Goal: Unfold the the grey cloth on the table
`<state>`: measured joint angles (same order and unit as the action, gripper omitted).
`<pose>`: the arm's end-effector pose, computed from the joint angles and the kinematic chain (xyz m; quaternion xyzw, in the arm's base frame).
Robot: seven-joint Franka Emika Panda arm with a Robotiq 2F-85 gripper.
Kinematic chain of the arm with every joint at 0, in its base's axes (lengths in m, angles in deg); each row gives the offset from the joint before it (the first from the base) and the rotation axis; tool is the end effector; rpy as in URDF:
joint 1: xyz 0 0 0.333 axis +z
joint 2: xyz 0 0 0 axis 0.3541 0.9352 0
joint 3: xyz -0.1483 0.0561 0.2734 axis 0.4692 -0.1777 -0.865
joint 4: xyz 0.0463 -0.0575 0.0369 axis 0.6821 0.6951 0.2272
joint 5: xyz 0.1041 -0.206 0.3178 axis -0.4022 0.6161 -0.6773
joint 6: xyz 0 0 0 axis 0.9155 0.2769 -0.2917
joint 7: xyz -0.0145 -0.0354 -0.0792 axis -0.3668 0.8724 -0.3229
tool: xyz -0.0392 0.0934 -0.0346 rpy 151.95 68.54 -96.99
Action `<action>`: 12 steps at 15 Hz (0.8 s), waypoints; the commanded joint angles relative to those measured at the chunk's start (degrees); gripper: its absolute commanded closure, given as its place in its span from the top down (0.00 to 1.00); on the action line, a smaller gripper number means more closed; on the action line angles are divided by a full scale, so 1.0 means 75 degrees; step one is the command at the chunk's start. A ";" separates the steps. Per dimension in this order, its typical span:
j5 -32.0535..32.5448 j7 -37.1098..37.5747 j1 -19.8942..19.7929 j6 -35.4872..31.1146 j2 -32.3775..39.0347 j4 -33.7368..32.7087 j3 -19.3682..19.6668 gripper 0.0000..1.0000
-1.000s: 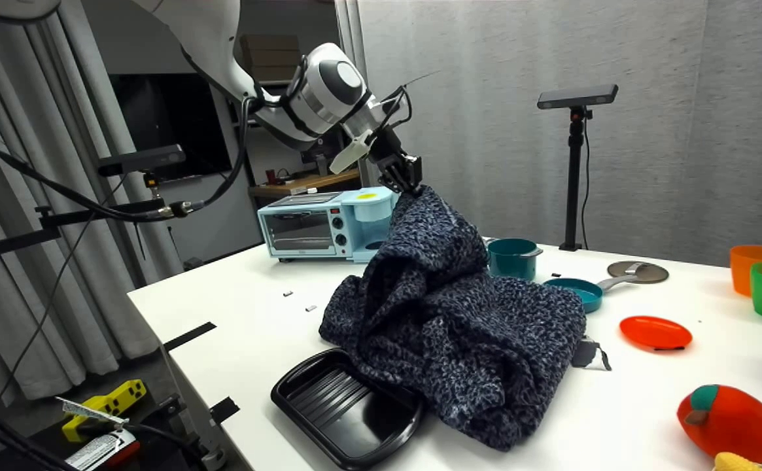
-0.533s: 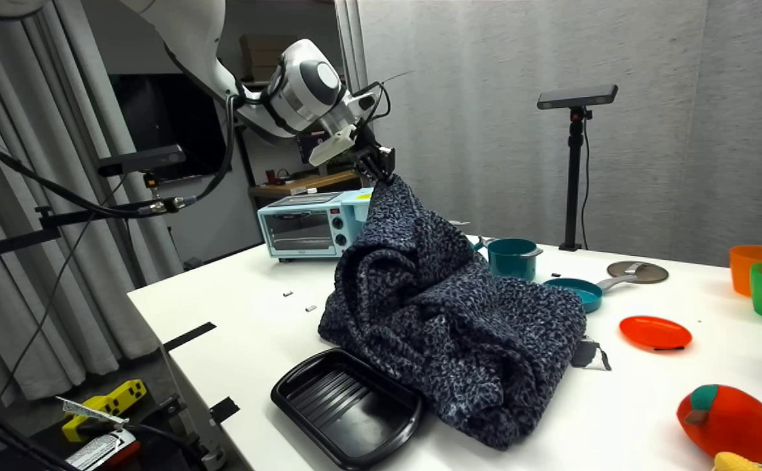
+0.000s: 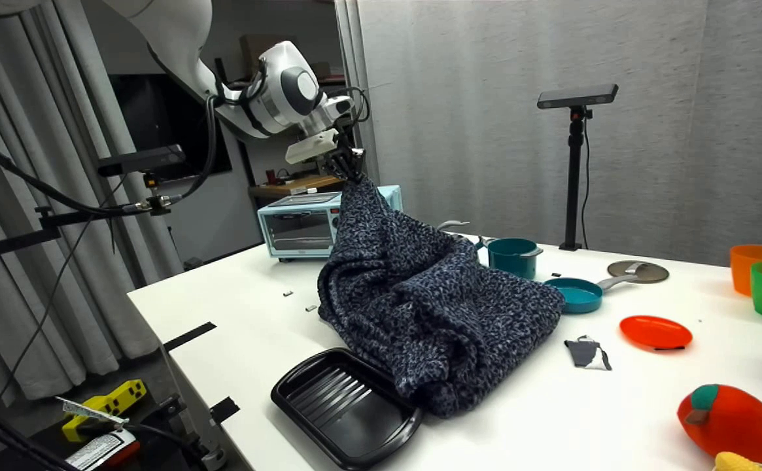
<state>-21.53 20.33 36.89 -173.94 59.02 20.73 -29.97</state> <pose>0.6771 0.2366 0.3715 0.9543 0.1703 0.2418 0.0435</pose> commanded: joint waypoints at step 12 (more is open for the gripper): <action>-0.0612 -0.1470 -0.0538 0.0146 -0.0865 0.1326 -0.0031 1.00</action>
<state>-25.36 10.94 34.17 -173.77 56.11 26.21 -30.56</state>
